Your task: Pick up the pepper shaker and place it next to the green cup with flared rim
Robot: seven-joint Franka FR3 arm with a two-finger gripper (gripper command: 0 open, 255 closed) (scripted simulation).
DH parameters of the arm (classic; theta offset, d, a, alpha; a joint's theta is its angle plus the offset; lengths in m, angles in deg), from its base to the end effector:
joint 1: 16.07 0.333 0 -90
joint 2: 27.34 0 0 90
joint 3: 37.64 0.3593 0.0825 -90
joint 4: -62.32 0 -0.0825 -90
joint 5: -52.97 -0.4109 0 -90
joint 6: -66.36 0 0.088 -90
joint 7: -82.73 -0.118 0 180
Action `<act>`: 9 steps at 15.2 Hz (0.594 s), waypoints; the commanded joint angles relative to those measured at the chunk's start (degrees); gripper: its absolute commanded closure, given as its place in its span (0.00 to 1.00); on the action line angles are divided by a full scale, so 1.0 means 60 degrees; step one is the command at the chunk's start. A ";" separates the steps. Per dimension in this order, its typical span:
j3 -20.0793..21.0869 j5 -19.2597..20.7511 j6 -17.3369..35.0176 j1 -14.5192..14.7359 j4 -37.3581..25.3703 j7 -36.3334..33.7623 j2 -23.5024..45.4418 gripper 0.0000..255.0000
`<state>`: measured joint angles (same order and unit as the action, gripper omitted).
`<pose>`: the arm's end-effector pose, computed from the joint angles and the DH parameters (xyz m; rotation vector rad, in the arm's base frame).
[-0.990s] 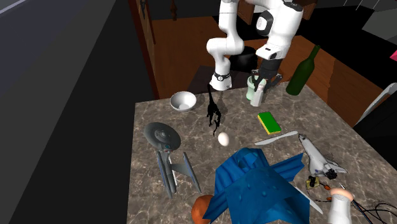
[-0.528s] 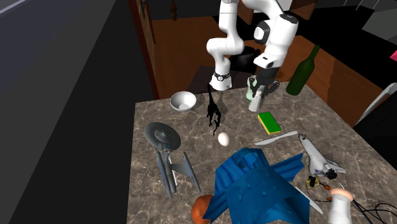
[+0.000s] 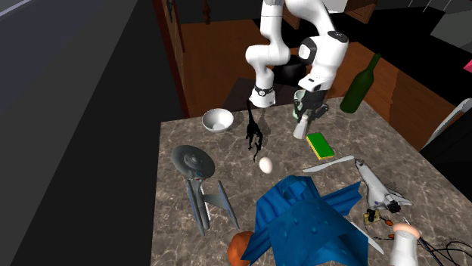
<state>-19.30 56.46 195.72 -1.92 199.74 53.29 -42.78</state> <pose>0.4040 0.2594 0.4415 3.0721 0.1279 0.2559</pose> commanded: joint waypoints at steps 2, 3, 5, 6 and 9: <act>0.0048 0.0079 0.0401 -0.0017 0.0246 -0.0107 0.0160 1.00; 0.0063 0.0113 0.0538 -0.0027 0.0317 -0.0146 0.0229 1.00; 0.0095 0.0189 0.0810 -0.0050 0.0454 -0.0227 0.0376 1.00; 0.0111 0.0231 0.0947 -0.0062 0.0519 -0.0271 0.0453 1.00; 0.0159 0.0376 0.1361 -0.0105 0.0703 -0.0416 0.0701 1.00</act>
<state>-18.33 58.42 202.91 -2.39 203.46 50.91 -39.04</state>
